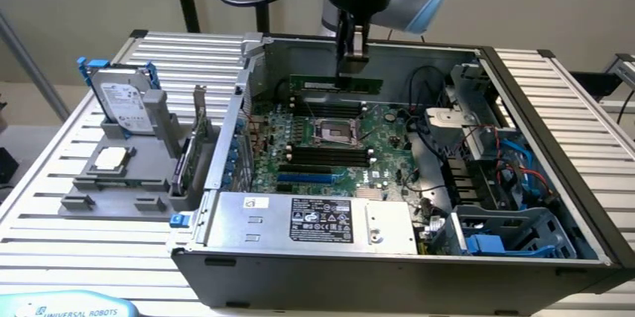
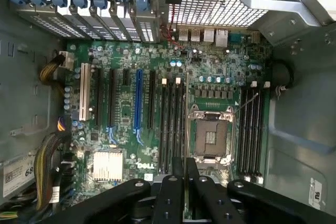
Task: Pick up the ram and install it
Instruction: 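Pick up the ram and move it above insertion slot, then insert the ram into the slot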
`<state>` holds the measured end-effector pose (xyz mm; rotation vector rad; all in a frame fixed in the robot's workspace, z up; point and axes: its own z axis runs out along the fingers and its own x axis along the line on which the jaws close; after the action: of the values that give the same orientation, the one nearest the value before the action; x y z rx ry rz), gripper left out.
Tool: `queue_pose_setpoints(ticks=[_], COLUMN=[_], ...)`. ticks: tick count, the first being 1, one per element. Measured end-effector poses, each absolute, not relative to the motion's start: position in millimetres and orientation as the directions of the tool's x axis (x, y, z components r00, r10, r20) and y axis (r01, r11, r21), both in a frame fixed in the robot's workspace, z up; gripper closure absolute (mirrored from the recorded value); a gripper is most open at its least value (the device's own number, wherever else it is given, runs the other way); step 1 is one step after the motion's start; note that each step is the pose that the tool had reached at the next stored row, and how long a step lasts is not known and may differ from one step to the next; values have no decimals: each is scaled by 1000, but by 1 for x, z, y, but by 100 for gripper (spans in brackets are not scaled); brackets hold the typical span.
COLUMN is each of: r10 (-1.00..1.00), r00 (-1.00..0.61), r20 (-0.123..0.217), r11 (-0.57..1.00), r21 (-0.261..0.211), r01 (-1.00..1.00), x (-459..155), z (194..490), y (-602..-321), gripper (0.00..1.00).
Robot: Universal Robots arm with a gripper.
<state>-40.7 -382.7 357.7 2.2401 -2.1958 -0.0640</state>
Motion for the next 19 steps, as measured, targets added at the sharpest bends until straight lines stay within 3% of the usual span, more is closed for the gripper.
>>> queue_pose_setpoints(ticks=[19], r10=[-999], r00=[20], r20=[-26], r11=[-21], r21=[31], r01=[-999], x=[-39], z=[323], y=[-392], gripper=[86])
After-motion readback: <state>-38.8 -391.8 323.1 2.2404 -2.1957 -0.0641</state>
